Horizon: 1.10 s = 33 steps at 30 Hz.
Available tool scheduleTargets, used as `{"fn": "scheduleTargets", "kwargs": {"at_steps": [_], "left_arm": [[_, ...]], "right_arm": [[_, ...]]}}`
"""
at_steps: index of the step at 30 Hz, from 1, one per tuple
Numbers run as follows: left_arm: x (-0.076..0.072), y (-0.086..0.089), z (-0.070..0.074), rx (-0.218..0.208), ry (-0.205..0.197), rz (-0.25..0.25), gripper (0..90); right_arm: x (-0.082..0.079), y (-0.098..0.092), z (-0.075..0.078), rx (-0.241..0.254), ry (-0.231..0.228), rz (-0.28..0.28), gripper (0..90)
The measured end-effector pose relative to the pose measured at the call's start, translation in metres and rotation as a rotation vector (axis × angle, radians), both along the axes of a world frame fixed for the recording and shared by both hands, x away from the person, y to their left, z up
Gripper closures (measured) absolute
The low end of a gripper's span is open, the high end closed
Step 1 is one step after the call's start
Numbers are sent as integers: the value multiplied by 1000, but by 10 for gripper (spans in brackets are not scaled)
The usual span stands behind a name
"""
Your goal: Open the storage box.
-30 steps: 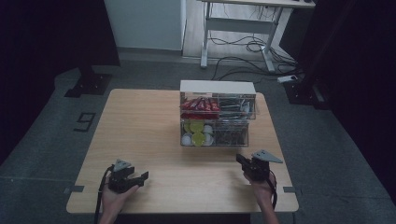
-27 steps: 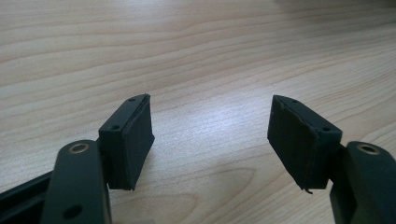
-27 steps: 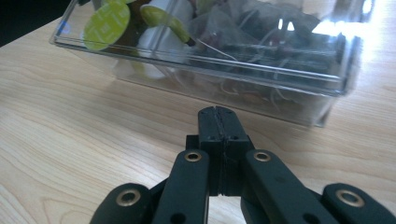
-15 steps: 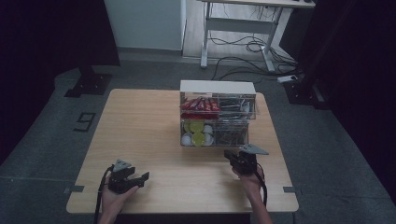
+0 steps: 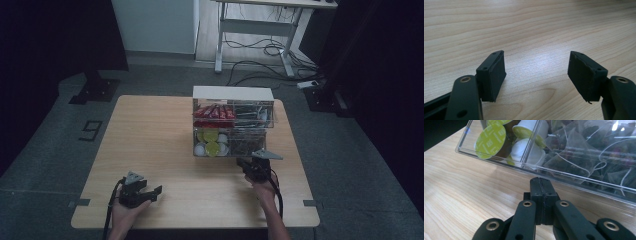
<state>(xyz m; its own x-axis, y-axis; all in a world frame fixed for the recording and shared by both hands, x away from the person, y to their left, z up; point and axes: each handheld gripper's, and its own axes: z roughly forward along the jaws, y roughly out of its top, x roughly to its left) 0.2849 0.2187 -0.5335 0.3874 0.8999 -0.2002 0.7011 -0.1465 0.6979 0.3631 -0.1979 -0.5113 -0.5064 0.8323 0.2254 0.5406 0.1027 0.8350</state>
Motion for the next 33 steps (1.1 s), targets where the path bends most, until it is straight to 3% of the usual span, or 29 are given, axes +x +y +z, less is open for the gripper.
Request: {"fn": "scheduleTargets", "kwargs": {"at_steps": [6,20,23,33], "left_arm": [[0,-1,-1,3,4,2,305],[2,-4,-5,17,13,-5,306],[2,-5,-7,20,16,-6,306],[2,-5,-7,21,12,-5,307]], "right_arm": [[-1,2,1,-26,-10,0,896],[-3,-8,-3,-11,-25,-22,896],[-3,-7,-6,-57,-18,-20,896],[-3,-16,-5,-18,-22,-57,896]]}}
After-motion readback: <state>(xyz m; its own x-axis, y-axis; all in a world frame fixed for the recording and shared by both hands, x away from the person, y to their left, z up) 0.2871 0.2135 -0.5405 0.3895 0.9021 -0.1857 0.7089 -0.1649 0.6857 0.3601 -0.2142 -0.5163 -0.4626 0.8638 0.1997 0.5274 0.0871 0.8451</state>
